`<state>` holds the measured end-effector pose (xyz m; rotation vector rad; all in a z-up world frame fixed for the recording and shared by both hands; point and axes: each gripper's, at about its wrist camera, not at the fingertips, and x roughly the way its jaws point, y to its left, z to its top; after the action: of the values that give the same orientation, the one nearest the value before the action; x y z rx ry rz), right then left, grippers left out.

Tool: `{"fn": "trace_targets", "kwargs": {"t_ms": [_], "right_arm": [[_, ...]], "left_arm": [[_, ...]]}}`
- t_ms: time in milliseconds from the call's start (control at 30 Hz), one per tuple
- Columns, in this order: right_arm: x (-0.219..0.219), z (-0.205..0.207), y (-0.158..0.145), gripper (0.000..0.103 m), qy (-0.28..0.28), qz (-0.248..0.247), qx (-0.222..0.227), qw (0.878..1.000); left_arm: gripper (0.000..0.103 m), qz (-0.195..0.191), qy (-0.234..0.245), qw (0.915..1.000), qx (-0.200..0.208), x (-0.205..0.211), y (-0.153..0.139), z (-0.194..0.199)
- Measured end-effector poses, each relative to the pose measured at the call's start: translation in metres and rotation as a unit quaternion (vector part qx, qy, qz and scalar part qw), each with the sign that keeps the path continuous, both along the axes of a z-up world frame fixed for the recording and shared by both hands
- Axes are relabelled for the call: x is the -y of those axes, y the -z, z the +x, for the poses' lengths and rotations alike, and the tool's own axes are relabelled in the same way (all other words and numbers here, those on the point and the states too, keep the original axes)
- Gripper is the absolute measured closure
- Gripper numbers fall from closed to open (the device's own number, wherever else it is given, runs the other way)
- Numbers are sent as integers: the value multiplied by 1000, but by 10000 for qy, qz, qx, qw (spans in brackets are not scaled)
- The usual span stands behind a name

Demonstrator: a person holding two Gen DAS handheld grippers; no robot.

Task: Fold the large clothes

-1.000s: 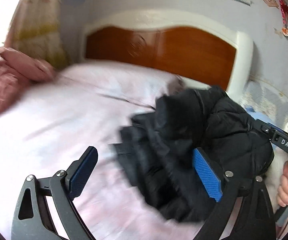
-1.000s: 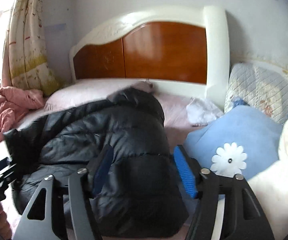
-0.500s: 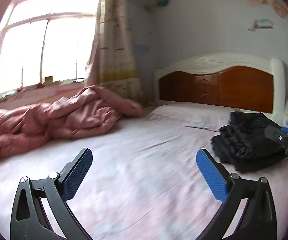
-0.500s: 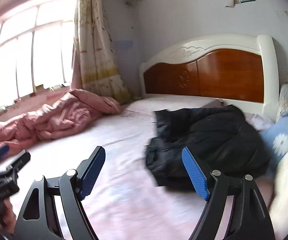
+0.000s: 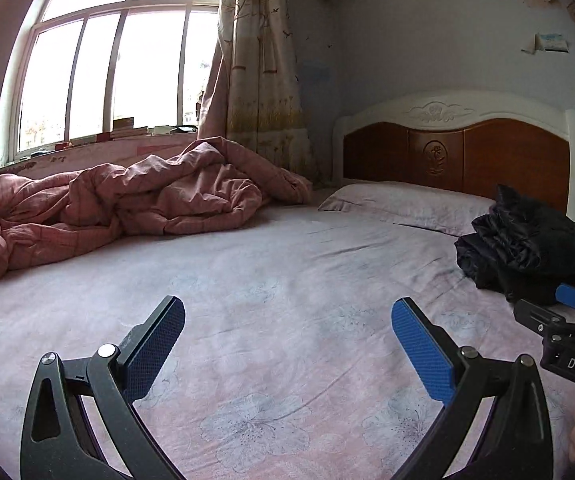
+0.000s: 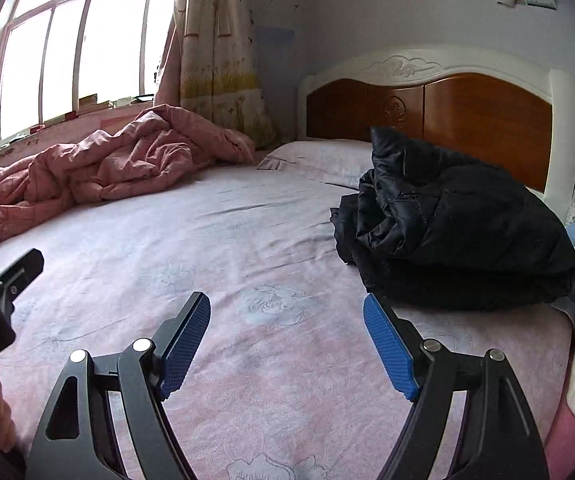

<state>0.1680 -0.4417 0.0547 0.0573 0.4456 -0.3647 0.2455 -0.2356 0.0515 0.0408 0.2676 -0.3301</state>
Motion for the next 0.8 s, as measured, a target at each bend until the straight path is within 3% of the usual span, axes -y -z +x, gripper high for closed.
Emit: {"fn": "trace_targets", "kwargs": {"t_ms": [133, 800], "right_arm": [[2, -3, 2, 22, 98, 4, 17, 10000], [7, 3, 3, 22, 169, 31, -124, 9998]], "left_arm": [[0, -163, 82, 9998, -117, -6, 1, 4], [0, -3, 107, 9999, 93, 1, 3, -1]]}}
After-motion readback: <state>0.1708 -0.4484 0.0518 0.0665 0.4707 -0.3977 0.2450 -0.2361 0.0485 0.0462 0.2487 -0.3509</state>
